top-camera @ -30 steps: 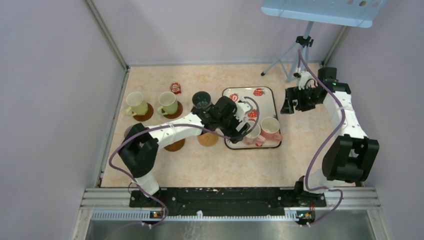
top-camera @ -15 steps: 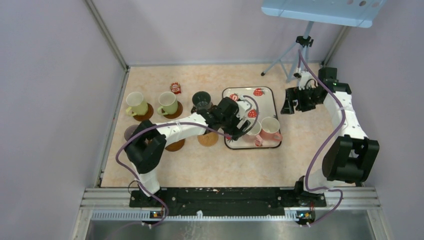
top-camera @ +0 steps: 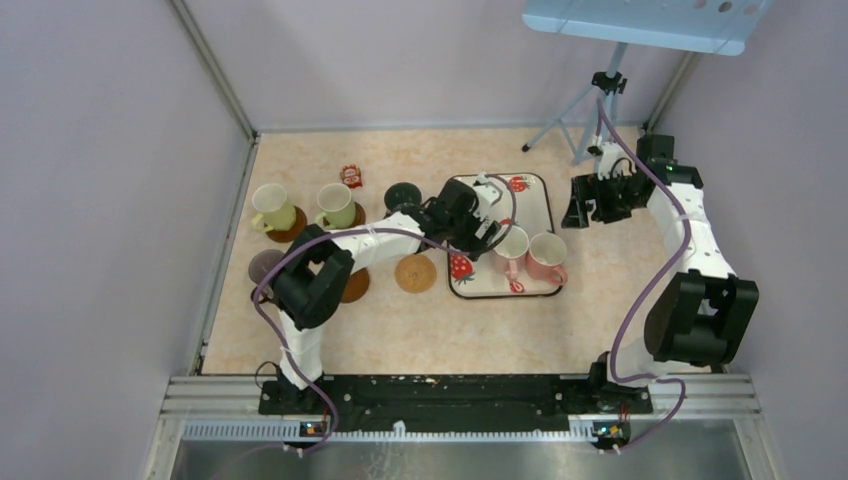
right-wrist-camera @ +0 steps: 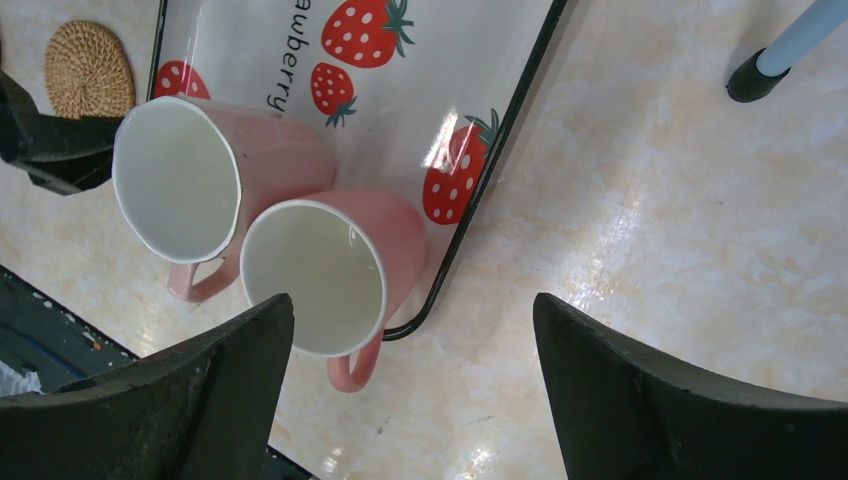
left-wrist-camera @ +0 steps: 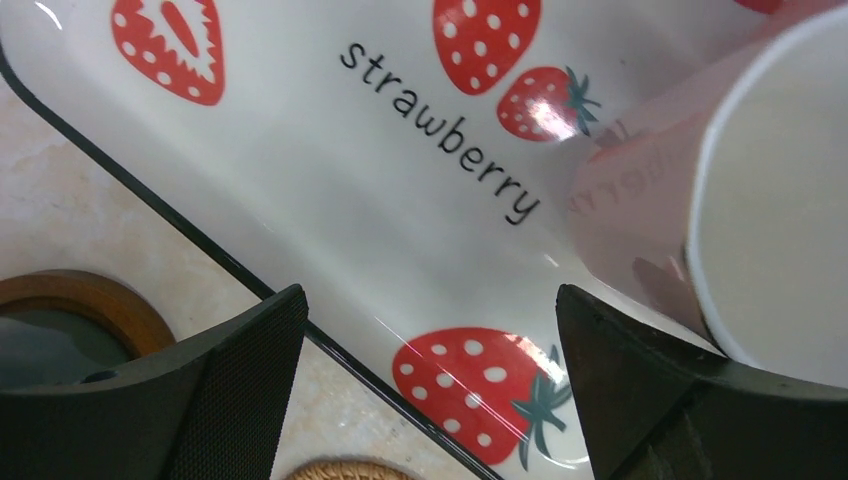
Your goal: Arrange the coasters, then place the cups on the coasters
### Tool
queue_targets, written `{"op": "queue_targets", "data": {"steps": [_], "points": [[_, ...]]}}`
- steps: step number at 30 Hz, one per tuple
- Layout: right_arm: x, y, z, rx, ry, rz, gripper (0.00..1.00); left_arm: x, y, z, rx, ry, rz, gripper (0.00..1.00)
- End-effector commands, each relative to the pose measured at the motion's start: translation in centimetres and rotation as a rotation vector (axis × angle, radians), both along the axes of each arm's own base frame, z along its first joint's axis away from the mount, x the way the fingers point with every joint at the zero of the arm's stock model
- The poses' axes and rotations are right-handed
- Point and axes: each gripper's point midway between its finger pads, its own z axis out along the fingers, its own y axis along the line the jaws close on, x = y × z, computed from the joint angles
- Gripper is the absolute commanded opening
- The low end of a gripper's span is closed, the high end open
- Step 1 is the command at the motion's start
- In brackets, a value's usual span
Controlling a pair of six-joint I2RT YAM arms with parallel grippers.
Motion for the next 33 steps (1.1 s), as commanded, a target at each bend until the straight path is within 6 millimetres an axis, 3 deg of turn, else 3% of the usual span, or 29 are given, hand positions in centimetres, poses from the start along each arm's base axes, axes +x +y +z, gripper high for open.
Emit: {"op": "queue_targets", "data": {"steps": [1, 4, 7, 10, 15, 16, 17, 18, 25, 33], "points": [[0.4, -0.1, 1.7, -0.009, -0.073, 0.01, 0.88, 3.8, -0.8, 2.2, -0.068, -0.08, 0.054, 0.99], [0.4, -0.1, 1.6, -0.005, -0.074, 0.011, 0.88, 5.6, 0.4, 2.2, -0.094, -0.044, 0.119, 0.99], [0.5, -0.1, 1.6, 0.0, -0.074, 0.006, 0.88, 5.1, 1.0, 2.9, -0.091, -0.036, 0.09, 0.99], [0.6, -0.3, 1.6, 0.0, -0.076, 0.001, 0.88, 2.6, 1.5, 4.7, -0.109, -0.039, -0.007, 0.99], [0.7, -0.4, 1.3, 0.006, -0.073, -0.008, 0.88, -3.8, 1.7, 6.6, -0.118, 0.019, -0.14, 0.99], [0.3, -9.1, 1.3, 0.002, -0.073, -0.269, 0.88, -4.9, 1.6, 6.7, -0.107, 0.03, -0.153, 0.99], [0.9, -1.3, 1.2, 0.017, -0.067, -0.046, 0.88, -6.2, 1.0, 6.8, -0.1, 0.037, -0.174, 0.99], [0.9, -0.3, 1.0, 0.024, -0.061, -0.02, 0.88, -7.1, 0.7, 6.8, -0.094, 0.045, -0.181, 0.99], [1.2, 0.0, 0.5, 0.051, -0.039, -0.032, 0.88, -10.0, -3.8, 6.6, -0.133, 0.106, -0.186, 0.99], [0.7, -0.3, 0.6, 0.025, -0.052, -0.034, 0.88, -9.1, -6.6, 5.7, -0.136, 0.123, -0.082, 0.99]]}}
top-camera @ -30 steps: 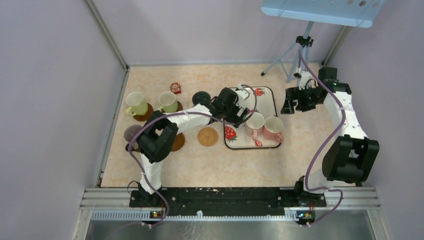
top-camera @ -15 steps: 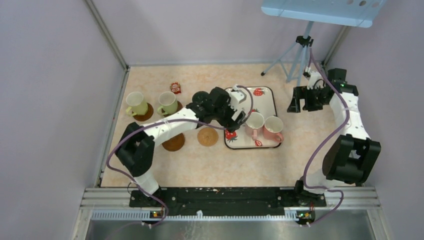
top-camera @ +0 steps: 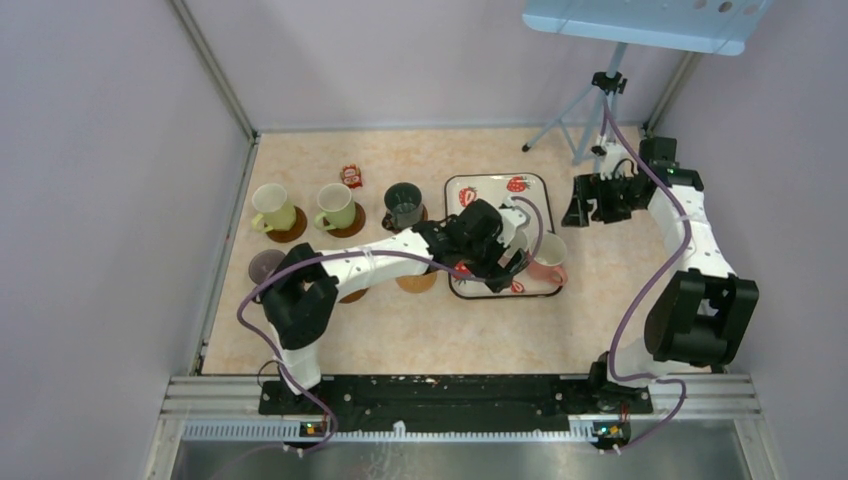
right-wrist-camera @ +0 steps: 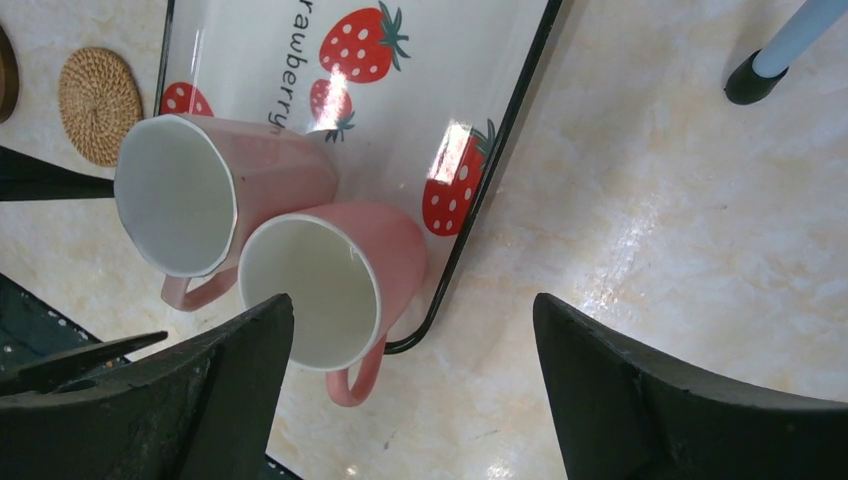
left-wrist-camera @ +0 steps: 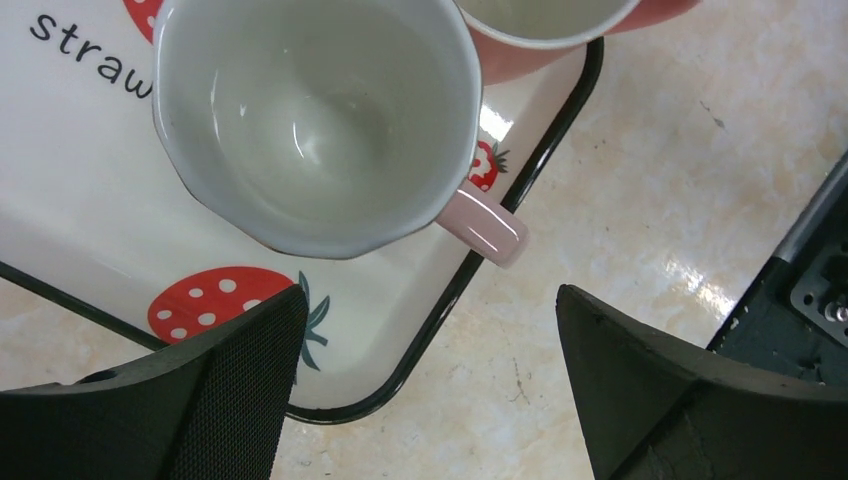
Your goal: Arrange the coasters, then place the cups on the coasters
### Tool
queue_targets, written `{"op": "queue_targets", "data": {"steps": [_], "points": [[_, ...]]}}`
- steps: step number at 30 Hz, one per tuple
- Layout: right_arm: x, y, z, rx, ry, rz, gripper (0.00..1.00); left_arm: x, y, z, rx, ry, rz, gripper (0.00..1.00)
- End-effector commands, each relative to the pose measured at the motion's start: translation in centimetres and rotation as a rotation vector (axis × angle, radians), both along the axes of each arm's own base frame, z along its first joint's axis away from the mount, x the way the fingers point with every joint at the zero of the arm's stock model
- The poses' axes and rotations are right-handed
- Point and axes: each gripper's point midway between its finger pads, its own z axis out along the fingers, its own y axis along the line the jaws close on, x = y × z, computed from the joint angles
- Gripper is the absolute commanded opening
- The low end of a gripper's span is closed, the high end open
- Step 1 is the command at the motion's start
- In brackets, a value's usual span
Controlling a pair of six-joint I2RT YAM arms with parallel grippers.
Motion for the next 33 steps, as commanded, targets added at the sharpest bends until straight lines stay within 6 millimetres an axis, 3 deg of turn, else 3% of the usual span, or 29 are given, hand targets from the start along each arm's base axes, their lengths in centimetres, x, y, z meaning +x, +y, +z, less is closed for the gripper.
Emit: {"op": "queue_targets", "data": {"steps": [1, 8, 14, 21, 27, 33], "points": [[0.1, -0.2, 0.7, -0.009, -0.042, -0.006, 0.88, 1.4, -2.0, 1.8, -0.05, -0.017, 0.104, 0.99], [0.0, -0.4, 0.6, -0.011, -0.039, -0.018, 0.88, 3.3, -2.1, 1.5, -0.014, -0.061, 0.231, 0.99], [0.3, -0.7, 0.6, -0.012, -0.047, -0.027, 0.88, 4.6, 0.5, 0.1, 0.077, -0.1, 0.306, 0.95], [0.5, -0.7, 0.5, -0.009, -0.044, -0.024, 0.88, 5.4, 1.9, 0.3, 0.099, -0.146, 0.289, 0.8], [0.5, -0.7, 0.6, -0.009, -0.046, -0.021, 0.88, 5.6, 0.9, 0.0, 0.086, -0.167, 0.212, 0.55], [0.4, -0.8, 0.7, -0.015, -0.046, -0.016, 0.88, 5.5, -0.3, -1.3, 0.102, -0.121, 0.139, 0.49]]}}
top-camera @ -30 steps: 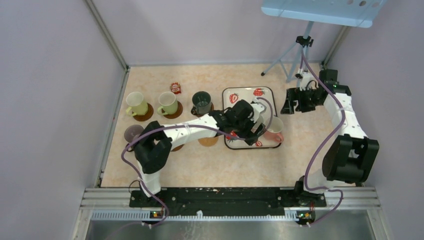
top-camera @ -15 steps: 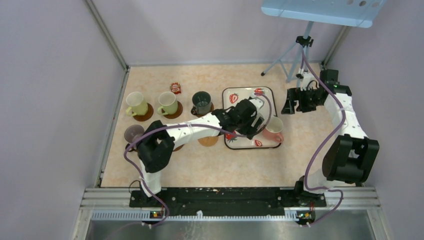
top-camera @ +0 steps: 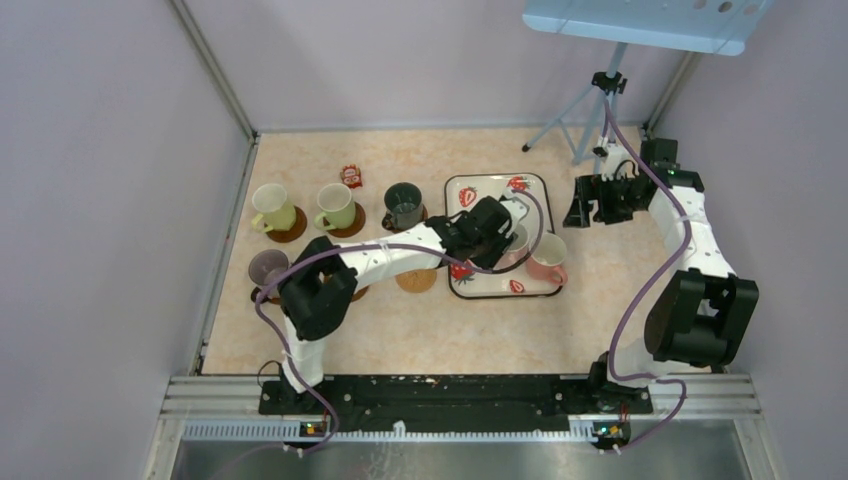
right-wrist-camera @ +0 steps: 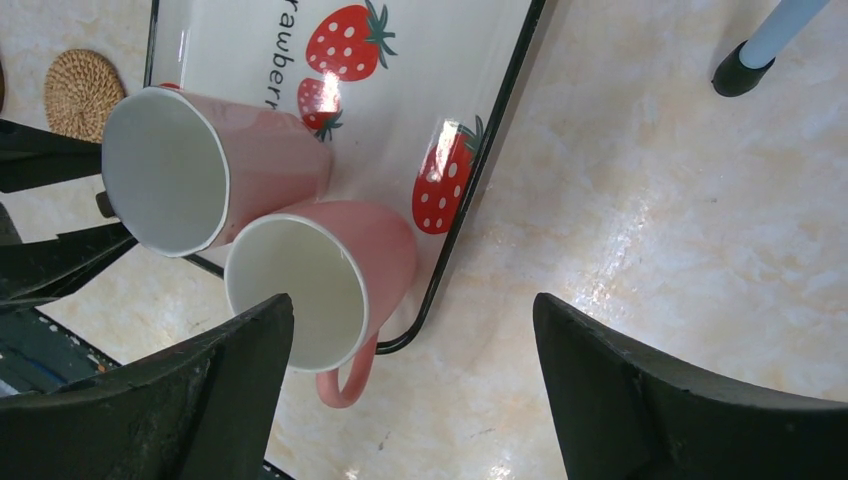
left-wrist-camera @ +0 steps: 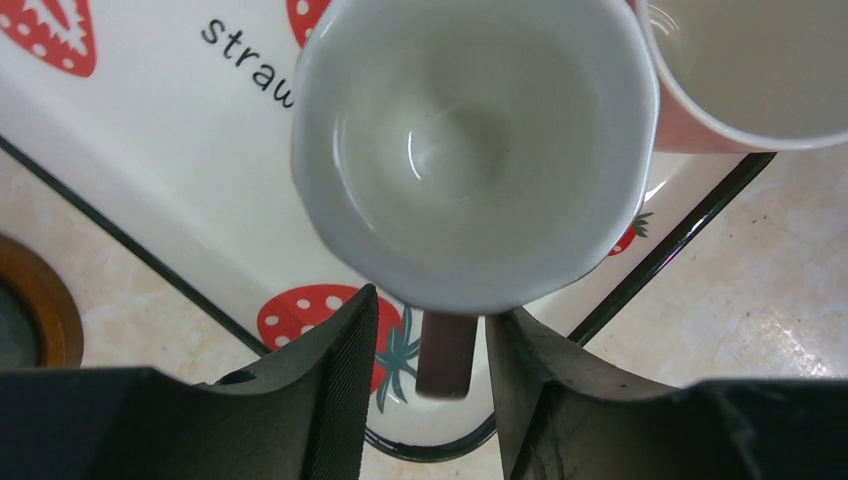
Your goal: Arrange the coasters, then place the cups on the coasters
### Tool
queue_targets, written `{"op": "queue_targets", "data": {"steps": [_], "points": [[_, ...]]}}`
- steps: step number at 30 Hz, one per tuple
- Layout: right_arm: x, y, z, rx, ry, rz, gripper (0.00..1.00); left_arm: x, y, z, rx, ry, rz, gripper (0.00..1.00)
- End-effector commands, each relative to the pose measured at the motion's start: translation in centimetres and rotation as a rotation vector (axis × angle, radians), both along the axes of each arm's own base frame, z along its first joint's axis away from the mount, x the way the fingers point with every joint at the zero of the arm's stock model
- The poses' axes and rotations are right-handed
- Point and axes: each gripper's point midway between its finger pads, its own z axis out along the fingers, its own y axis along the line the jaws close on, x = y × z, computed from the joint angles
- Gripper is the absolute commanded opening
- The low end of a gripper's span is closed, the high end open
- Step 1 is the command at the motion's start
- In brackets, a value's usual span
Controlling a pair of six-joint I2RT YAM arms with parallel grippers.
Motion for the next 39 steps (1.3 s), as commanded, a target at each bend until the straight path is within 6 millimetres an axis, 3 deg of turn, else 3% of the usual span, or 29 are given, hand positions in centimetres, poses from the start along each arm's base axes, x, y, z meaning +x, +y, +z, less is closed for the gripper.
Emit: {"op": "queue_targets", "data": {"steps": [1, 8, 11, 14, 15, 24, 27, 33, 39], "points": [[0.4, -0.3, 1.3, -0.009, -0.051, 0.002, 0.88, 0.5, -1.5, 0.3, -0.027, 0.003, -0.068, 0.49], [0.3, -0.3, 1.4, -0.012, -0.05, 0.004, 0.88, 1.1, -1.9, -0.7, -0.012, 0.023, -0.075, 0.42], [0.4, -0.4, 1.4, -0.014, -0.051, 0.003, 0.88, 1.7, -1.8, -0.6, -0.014, 0.022, -0.058, 0.27], [0.4, -0.4, 1.5, -0.013, -0.055, 0.004, 0.88, 2.3, -1.1, -0.3, -0.018, 0.023, -0.032, 0.03], [0.5, -0.4, 1.6, -0.013, -0.058, 0.004, 0.88, 2.5, -0.8, -0.1, -0.021, 0.022, -0.026, 0.0], [1.0, -0.1, 2.1, 0.011, -0.066, 0.004, 0.88, 2.9, 3.3, 5.5, -0.133, -0.1, -0.076, 0.0], [1.3, -0.1, 2.3, 0.012, -0.07, 0.003, 0.88, 3.0, 5.5, 7.0, -0.15, -0.142, -0.103, 0.0], [1.7, 0.1, 2.6, 0.027, -0.07, 0.003, 0.88, 2.7, 10.9, 8.5, -0.209, -0.09, -0.148, 0.0], [2.1, 0.2, 2.3, 0.037, -0.062, 0.003, 0.88, 0.1, 15.9, 9.3, -0.218, -0.102, -0.224, 0.0]]}}
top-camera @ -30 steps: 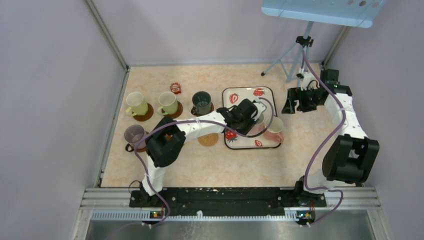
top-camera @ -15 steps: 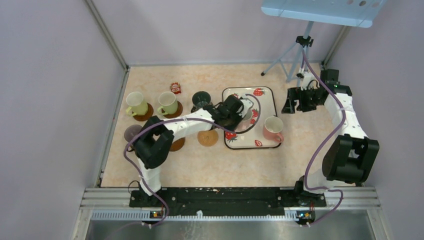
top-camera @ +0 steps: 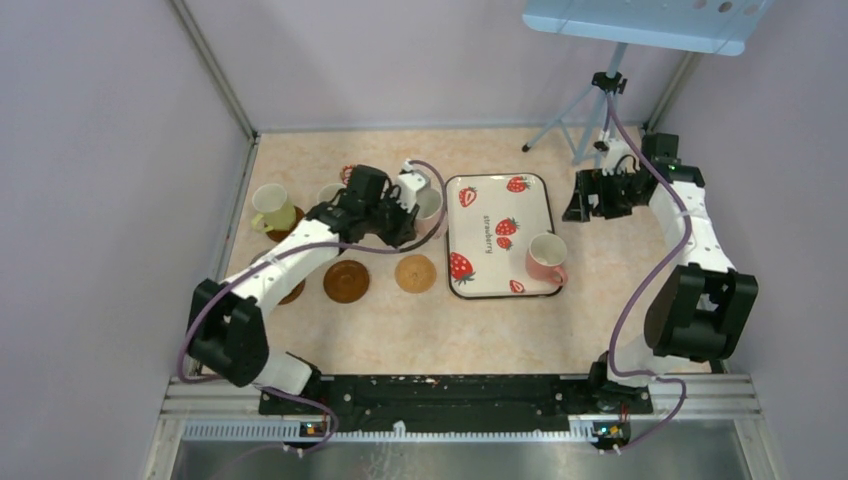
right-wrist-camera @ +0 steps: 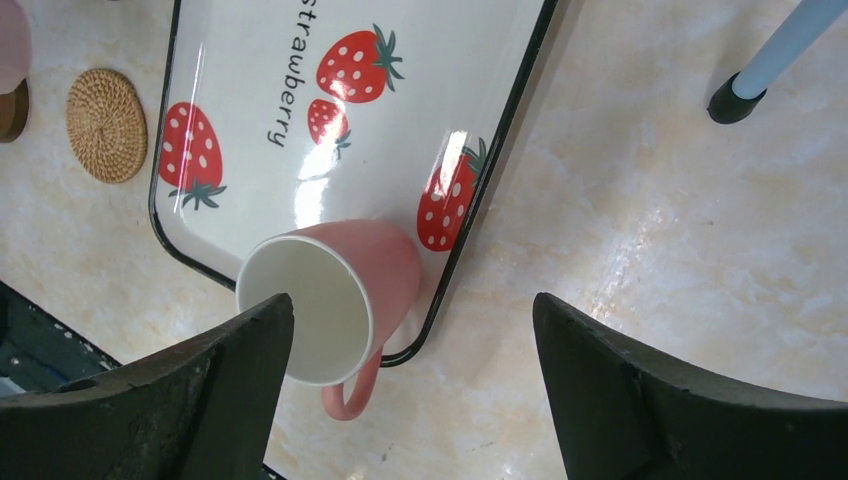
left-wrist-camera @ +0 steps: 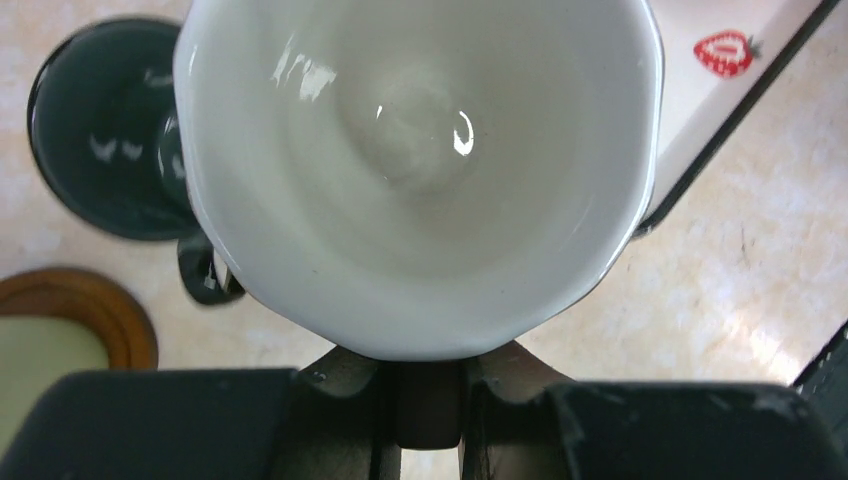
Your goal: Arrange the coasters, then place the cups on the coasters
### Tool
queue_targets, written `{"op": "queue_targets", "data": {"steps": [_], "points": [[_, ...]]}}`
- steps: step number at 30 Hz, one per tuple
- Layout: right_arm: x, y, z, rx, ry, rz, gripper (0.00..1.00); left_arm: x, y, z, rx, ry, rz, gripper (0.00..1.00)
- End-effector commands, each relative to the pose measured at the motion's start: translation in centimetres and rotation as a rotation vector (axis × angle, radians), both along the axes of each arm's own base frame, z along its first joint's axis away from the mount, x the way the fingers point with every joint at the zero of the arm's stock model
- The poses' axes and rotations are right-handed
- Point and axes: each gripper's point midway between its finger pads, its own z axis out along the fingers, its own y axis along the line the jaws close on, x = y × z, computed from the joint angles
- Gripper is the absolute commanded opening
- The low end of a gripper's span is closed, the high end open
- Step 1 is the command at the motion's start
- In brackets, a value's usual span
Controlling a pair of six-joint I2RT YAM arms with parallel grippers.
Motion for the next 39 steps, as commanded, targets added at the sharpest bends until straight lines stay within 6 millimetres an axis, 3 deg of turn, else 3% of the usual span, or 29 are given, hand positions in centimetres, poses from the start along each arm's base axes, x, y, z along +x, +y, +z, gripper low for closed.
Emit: {"op": "queue_targets", "data": {"steps": [1, 10, 15, 22, 39], "points": [[1.2, -0.1, 1.4, 0.016, -0.041, -0.001, 0.88, -3.1, 1.3, 4.0, -0.08, -0.127, -0.153, 0.0], [1.3, 0.0, 1.0, 0.013, -0.032, 0.009, 0.88, -6.3, 9.3, 2.9, -0.043, -0.109, -0.021, 0.0], [1.6, 0.5, 0.9, 0.019, -0.036, 0.021, 0.88, -6.5, 13.9, 1.6, 0.025, -0.119, 0.088, 0.0], [2.2, 0.9, 0.8, 0.02, -0.042, 0.032, 0.87, -6.4, 18.8, -1.0, 0.15, -0.112, 0.207, 0.0], [2.0, 1.2, 0.7, 0.032, -0.041, 0.021, 0.87, -7.4, 21.3, -4.7, 0.243, -0.128, 0.239, 0.0]]}}
